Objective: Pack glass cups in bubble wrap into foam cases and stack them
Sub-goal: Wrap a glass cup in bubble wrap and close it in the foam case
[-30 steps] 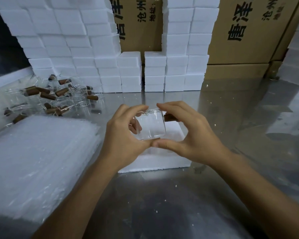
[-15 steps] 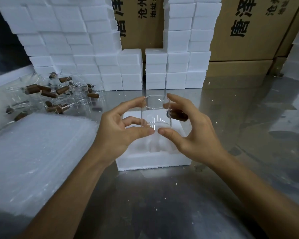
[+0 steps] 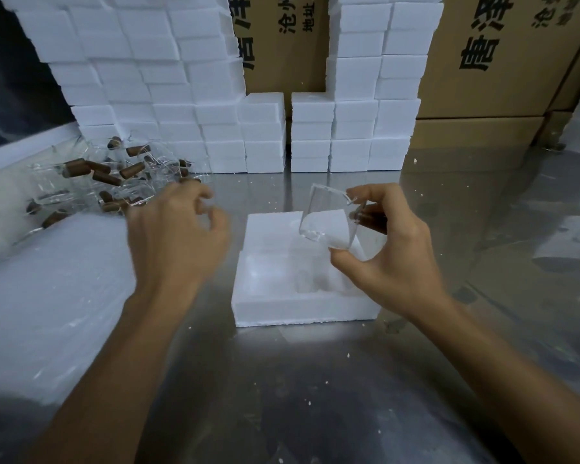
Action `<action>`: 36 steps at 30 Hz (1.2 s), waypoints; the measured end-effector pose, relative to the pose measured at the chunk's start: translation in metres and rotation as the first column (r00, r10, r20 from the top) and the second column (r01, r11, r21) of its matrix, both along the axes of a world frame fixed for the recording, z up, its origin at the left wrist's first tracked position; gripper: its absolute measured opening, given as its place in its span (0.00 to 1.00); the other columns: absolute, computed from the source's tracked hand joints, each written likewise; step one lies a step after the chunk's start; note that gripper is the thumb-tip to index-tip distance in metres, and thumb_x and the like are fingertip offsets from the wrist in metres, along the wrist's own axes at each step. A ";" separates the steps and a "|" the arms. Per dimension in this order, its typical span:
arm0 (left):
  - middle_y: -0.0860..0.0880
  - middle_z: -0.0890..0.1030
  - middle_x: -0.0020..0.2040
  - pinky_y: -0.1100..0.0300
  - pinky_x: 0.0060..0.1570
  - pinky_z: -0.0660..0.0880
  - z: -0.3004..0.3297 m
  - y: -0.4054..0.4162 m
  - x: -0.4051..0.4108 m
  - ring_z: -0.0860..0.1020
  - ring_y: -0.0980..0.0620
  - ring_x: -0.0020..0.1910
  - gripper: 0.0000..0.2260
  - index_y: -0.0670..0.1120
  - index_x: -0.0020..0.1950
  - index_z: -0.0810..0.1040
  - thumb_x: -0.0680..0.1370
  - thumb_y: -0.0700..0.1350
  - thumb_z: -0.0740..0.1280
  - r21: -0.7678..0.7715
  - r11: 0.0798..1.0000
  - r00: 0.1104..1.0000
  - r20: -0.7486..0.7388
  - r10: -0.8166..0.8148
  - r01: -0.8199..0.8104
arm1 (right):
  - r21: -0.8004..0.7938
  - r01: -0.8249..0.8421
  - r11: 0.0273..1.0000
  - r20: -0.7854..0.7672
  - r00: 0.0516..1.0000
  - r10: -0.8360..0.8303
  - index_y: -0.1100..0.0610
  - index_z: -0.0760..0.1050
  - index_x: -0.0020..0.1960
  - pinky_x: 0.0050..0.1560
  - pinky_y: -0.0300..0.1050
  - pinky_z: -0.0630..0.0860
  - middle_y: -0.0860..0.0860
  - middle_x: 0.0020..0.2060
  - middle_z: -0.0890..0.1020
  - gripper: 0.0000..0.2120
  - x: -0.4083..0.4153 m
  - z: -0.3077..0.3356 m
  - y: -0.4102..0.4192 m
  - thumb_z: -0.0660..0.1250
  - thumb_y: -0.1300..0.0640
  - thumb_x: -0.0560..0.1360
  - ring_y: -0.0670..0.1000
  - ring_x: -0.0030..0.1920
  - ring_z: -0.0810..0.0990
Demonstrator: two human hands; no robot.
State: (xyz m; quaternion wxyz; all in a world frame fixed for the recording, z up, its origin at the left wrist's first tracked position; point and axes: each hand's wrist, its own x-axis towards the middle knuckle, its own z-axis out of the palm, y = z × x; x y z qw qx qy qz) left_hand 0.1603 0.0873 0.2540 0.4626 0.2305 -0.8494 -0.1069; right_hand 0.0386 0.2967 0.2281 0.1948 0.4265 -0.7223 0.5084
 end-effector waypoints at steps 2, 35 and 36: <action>0.41 0.83 0.49 0.45 0.53 0.71 0.002 -0.010 0.003 0.79 0.37 0.47 0.09 0.44 0.53 0.82 0.75 0.43 0.66 0.010 0.966 0.961 0.107 0.255 -0.258 | -0.007 0.005 1.000 0.001 1.000 -0.005 0.51 0.68 0.56 0.57 0.37 0.77 0.49 0.52 0.79 0.26 0.001 0.000 0.000 0.78 0.62 0.65 0.45 0.53 0.79; 0.46 0.81 0.38 0.62 0.37 0.74 -0.009 0.027 -0.010 0.75 0.52 0.32 0.08 0.40 0.40 0.84 0.74 0.39 0.65 -0.015 0.960 0.959 -0.045 -0.281 0.280 | 0.020 0.070 0.997 -0.021 0.997 -0.069 0.58 0.70 0.40 0.41 0.29 0.73 0.52 0.58 0.78 0.22 0.001 0.005 0.001 0.82 0.52 0.63 0.49 0.41 0.77; 0.48 0.80 0.33 0.63 0.35 0.71 -0.011 0.028 -0.011 0.74 0.53 0.29 0.11 0.42 0.35 0.82 0.75 0.43 0.66 0.033 0.968 0.967 -0.053 -0.248 0.250 | 0.023 0.063 0.998 -0.010 0.998 -0.063 0.58 0.70 0.40 0.40 0.28 0.72 0.52 0.58 0.78 0.23 0.002 0.006 0.001 0.82 0.49 0.61 0.49 0.39 0.77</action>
